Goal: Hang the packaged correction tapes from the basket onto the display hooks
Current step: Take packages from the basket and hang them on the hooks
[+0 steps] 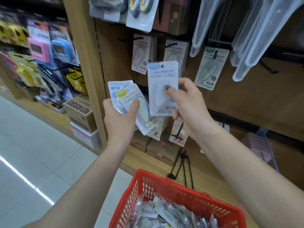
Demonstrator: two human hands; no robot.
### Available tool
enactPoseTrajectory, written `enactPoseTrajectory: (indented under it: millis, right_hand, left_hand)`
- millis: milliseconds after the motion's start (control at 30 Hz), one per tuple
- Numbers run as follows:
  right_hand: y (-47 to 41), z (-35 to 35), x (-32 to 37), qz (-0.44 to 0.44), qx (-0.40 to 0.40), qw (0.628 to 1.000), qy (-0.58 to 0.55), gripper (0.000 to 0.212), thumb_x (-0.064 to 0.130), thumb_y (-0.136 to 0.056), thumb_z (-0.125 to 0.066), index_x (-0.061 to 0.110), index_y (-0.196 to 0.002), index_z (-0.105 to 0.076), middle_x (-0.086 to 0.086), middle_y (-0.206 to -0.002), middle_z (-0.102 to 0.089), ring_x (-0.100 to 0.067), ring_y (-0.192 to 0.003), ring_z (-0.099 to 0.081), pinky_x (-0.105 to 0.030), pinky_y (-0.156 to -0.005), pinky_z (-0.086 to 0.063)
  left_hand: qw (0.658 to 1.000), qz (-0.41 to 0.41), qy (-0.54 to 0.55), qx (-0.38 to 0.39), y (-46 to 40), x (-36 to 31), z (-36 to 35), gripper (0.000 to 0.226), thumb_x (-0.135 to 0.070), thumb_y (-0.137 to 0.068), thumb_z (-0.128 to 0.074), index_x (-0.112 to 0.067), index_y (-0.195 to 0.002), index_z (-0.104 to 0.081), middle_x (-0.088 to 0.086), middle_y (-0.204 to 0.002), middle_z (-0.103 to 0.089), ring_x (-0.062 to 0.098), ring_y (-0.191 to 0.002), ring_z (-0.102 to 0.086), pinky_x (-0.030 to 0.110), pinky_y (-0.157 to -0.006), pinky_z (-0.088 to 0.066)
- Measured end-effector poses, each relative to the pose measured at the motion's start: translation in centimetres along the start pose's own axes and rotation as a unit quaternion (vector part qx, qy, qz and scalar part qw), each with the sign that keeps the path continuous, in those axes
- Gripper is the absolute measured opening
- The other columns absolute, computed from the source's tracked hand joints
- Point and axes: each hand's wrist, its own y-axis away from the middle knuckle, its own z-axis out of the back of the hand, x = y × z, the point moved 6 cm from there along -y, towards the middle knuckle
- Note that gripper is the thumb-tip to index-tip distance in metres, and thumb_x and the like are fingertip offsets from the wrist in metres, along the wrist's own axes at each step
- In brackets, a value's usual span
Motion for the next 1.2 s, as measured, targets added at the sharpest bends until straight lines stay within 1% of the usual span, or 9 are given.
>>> enactPoseTrajectory:
  millis: [133,200,500,667,833,967,1067,1133,1200]
  right_hand:
    - [-2.1,-2.4,1.6,0.011,-0.012,0.998,-0.059,0.006,0.022,-0.102,-0.066,0.02,-0.107,-0.063,-0.003,-0.106,-0.074,-0.029,-0.066,-0.053,-0.026,-0.041,-0.037]
    - [-2.8,-2.9,1.8,0.006,-0.022,0.997,-0.072,0.009,0.022,-0.102,-0.067,0.02,-0.109,-0.063,-0.005,-0.108,-0.073,-0.031,-0.067,-0.05,-0.026,-0.041,-0.037]
    - [-3.3,-2.8,2.2,0.031,-0.082,0.994,-0.065,0.009,0.023,-0.102,-0.066,0.018,-0.106,-0.06,0.001,-0.098,-0.07,-0.009,-0.053,-0.055,-0.023,-0.036,-0.036]
    - [-3.7,-3.0,2.3,0.031,-0.086,0.995,-0.03,0.012,0.024,-0.101,-0.067,0.015,-0.1,-0.059,0.017,-0.064,-0.067,0.0,-0.046,-0.055,-0.018,-0.037,-0.036]
    - [-3.8,-3.4,2.4,0.043,-0.082,0.996,-0.013,0.012,0.024,-0.101,-0.067,0.017,-0.095,-0.059,0.019,-0.061,-0.068,0.003,-0.05,-0.058,-0.012,-0.042,-0.037]
    - [-3.5,-3.6,2.8,0.086,-0.094,0.992,0.013,0.012,0.024,-0.1,-0.067,0.021,-0.091,-0.059,0.005,-0.072,-0.07,-0.008,-0.053,-0.057,-0.019,-0.044,-0.038]
    - [-3.4,-3.8,2.7,0.102,-0.1,0.99,0.015,0.011,0.024,-0.1,-0.067,0.018,-0.094,-0.061,-0.004,-0.082,-0.076,-0.027,-0.074,-0.071,-0.039,-0.059,-0.054]
    - [-4.1,-3.6,2.0,0.08,-0.107,0.991,0.015,0.015,0.027,-0.1,-0.067,0.017,-0.092,-0.06,0.006,-0.066,-0.068,-0.012,-0.055,-0.061,-0.03,-0.047,-0.044]
    - [-5.2,-3.2,1.3,0.043,-0.124,0.991,0.016,0.017,0.032,-0.099,-0.068,0.019,-0.091,-0.059,0.01,-0.071,-0.063,-0.001,-0.047,-0.05,-0.018,-0.043,-0.038]
  left_hand:
    - [1.0,-0.004,0.002,0.0,-0.1,-0.4,0.2,0.037,-0.043,-0.087,-0.08,-0.031,-0.107,-0.052,-0.032,-0.097,-0.069,-0.009,-0.087,-0.069,0.007,-0.059,-0.05]
    - [1.0,-0.01,0.003,0.0,-0.1,-0.7,0.3,0.035,-0.042,-0.088,-0.08,-0.033,-0.106,-0.051,-0.033,-0.098,-0.068,-0.01,-0.089,-0.069,0.006,-0.059,-0.05]
    - [1.0,-0.018,0.007,0.003,-0.1,-0.9,0.9,0.033,-0.039,-0.09,-0.079,-0.034,-0.104,-0.05,-0.038,-0.096,-0.068,-0.014,-0.087,-0.068,0.004,-0.058,-0.049]
    - [1.0,-0.025,0.003,0.004,-0.1,-1.1,0.8,0.033,-0.038,-0.09,-0.08,-0.034,-0.101,-0.049,-0.04,-0.09,-0.067,-0.016,-0.084,-0.067,0.004,-0.052,-0.048]
    - [1.0,-0.022,0.001,-0.002,0.0,-1.0,0.9,0.034,-0.04,-0.09,-0.08,-0.035,-0.1,-0.048,-0.04,-0.092,-0.067,-0.015,-0.084,-0.067,0.004,-0.055,-0.048]
    - [1.0,-0.027,-0.003,0.003,0.1,-1.0,0.6,0.034,-0.037,-0.09,-0.08,-0.034,-0.1,-0.048,-0.042,-0.092,-0.066,-0.018,-0.084,-0.066,0.001,-0.058,-0.046]
    - [1.0,-0.03,-0.006,0.005,0.1,-1.1,0.4,0.035,-0.036,-0.09,-0.081,-0.033,-0.1,-0.048,-0.042,-0.092,-0.065,-0.019,-0.085,-0.065,0.001,-0.058,-0.045]
    - [1.0,-0.029,-0.006,0.007,0.1,-1.1,0.3,0.035,-0.037,-0.09,-0.08,-0.034,-0.1,-0.047,-0.042,-0.092,-0.065,-0.019,-0.085,-0.065,0.001,-0.057,-0.045]
    - [1.0,-0.027,-0.005,0.013,0.1,-1.0,0.3,0.035,-0.037,-0.09,-0.08,-0.035,-0.1,-0.047,-0.044,-0.09,-0.065,-0.02,-0.085,-0.065,0.001,-0.056,-0.046]
